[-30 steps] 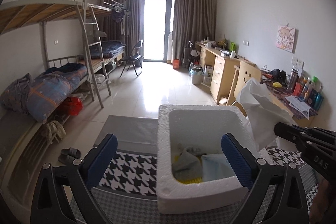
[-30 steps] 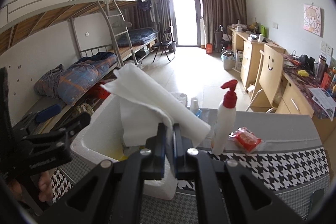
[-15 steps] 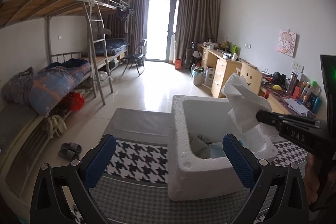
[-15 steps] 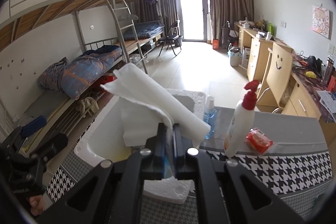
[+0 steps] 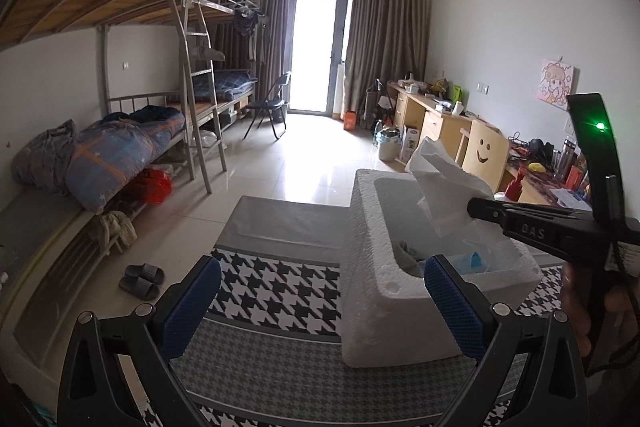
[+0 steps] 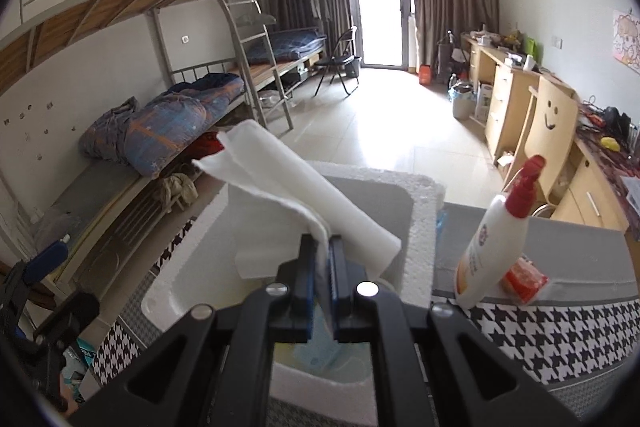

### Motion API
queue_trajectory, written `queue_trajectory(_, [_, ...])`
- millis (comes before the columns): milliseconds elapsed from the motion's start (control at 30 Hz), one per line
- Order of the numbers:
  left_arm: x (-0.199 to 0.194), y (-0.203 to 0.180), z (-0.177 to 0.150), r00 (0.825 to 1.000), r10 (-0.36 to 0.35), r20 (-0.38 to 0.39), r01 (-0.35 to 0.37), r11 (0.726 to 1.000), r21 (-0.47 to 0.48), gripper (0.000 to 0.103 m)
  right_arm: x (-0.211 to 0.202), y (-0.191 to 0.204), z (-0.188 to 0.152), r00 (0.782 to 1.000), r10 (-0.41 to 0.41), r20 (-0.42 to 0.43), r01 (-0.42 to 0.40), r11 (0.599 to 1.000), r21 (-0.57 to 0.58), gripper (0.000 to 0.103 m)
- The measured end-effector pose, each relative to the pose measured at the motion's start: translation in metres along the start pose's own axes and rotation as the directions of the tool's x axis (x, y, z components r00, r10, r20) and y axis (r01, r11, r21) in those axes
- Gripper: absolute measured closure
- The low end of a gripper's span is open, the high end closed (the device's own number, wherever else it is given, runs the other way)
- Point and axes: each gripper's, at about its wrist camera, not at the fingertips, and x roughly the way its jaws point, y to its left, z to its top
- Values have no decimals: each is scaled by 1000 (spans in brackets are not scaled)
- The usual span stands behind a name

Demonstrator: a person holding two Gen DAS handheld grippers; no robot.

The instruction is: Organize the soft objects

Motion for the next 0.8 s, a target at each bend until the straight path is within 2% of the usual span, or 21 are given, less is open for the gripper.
queue_trajectory(200, [1, 6, -1, 1000, 7, 0, -7, 1000, -9, 1, 12, 0, -1, 999, -17, -33, 16, 1000, -5, 94])
queue_trajectory(233, [1, 7, 0, 1000, 6, 0, -6, 1000, -10, 1, 14, 0, -2, 999, -18, -42, 17, 1000, -9, 91])
queue_trajectory(300, [2, 5, 0, 1000, 10, -4, -10, 1000, -5, 1, 17, 2, -3, 997, -31, -66, 30, 999, -21, 79])
queue_trajectory(367, [3, 4, 0, 1000, 13, -4, -13, 1000, 0, 1, 17, 3, -4, 997, -36, -69, 34, 999, -28, 44])
queue_trajectory(433, [3, 4, -1, 1000, 7, -4, -7, 1000, 1, 1, 14, 3, -4, 999, -28, -42, 27, 999, -25, 27])
queue_trajectory(500, [2, 5, -1, 1000, 6, -4, -6, 1000, 2, 1, 8, 4, -6, 1000, -19, -10, 18, 999, -36, 26])
queue_trajectory(800, [-4, 3, -2, 1000, -5, 3, 5, 1000, 0, 1, -5, 5, -8, 1000, -2, 3, 2, 999, -48, 26])
